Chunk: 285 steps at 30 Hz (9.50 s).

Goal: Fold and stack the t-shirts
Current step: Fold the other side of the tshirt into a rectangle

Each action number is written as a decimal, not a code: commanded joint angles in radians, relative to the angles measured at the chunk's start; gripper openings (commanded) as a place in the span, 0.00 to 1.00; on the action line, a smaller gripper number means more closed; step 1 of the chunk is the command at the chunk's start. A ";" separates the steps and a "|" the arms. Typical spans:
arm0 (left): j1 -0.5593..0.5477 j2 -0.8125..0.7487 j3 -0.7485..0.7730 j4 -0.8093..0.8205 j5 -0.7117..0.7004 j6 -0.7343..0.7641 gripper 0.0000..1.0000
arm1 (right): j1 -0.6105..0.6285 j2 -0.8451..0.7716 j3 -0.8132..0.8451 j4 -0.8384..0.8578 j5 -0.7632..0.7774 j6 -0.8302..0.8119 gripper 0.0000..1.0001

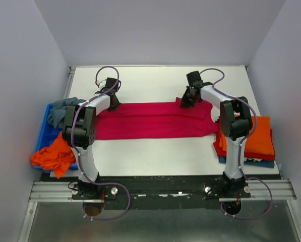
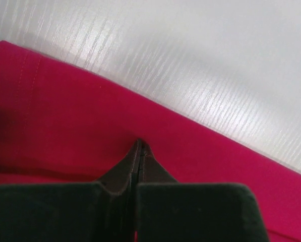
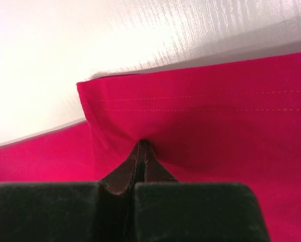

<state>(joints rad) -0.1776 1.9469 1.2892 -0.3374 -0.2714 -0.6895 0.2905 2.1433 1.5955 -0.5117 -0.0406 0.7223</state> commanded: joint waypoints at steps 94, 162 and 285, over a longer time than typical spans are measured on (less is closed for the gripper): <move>-0.318 0.199 0.381 0.034 0.368 0.036 0.00 | 0.119 -0.046 -0.058 0.012 -0.193 -0.141 0.01; -0.382 0.603 0.946 -0.028 0.501 -0.004 0.28 | -0.280 0.069 0.202 -0.131 -0.047 -0.146 0.44; -0.514 0.026 0.153 0.124 0.624 0.085 0.58 | -0.183 -0.582 -0.559 0.004 -0.180 -0.104 0.20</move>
<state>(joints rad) -0.6895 2.0434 1.4048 -0.1677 0.3241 -0.6235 0.1001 1.4914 0.9844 -0.5663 -0.1738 0.6277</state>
